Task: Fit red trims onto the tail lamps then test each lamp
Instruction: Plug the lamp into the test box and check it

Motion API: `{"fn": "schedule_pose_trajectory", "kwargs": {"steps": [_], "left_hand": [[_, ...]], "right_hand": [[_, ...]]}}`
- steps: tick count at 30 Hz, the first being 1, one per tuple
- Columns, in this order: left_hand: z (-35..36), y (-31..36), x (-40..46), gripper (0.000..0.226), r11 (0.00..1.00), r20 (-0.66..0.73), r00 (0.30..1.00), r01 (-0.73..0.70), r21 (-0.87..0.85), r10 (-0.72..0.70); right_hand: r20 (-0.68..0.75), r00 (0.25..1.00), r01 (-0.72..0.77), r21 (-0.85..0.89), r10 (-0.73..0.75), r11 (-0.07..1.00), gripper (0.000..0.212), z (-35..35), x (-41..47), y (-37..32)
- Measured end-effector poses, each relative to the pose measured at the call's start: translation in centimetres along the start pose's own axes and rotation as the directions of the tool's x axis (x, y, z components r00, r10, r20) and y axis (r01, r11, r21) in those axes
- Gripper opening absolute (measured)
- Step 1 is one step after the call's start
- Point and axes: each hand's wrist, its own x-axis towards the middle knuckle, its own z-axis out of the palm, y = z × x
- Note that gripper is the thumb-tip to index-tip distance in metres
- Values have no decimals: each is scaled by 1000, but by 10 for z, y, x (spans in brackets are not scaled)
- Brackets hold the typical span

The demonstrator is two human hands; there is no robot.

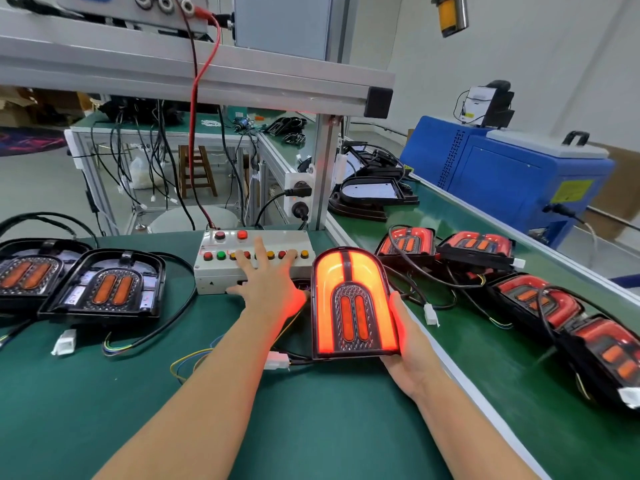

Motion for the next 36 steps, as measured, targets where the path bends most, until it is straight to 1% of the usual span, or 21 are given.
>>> {"fn": "schedule_pose_trajectory", "kwargs": {"steps": [4, 11, 17, 27, 33, 36], "left_hand": [[-2, 0, 0, 75, 998, 17, 1000, 4, -55, -3], [-9, 3, -3, 74, 996, 48, 999, 22, -89, -18], [-14, 1, -6, 72, 994, 57, 998, 25, -109, -19], [-11, 2, -4, 73, 998, 50, 999, 24, -54, -21], [-9, 2, -3, 73, 1000, 42, 999, 23, 17, -23], [-10, 1, -3, 72, 999, 17, 1000, 8, 54, -9]], "right_hand": [[4, 1000, -1, -7, 1, 1000, 45, -1, 1, 1], [3, 1000, -10, 12, 9, 1000, 39, -3, 1, 2], [-4, 1000, -20, 43, 20, 999, 39, -3, 1, 1], [-23, 999, -24, 33, 24, 999, 39, 1, -1, 0], [-29, 999, -26, 27, 27, 999, 39, 1, -2, -1], [-10, 1000, -28, 17, 28, 999, 40, 1, -3, -1]]}}
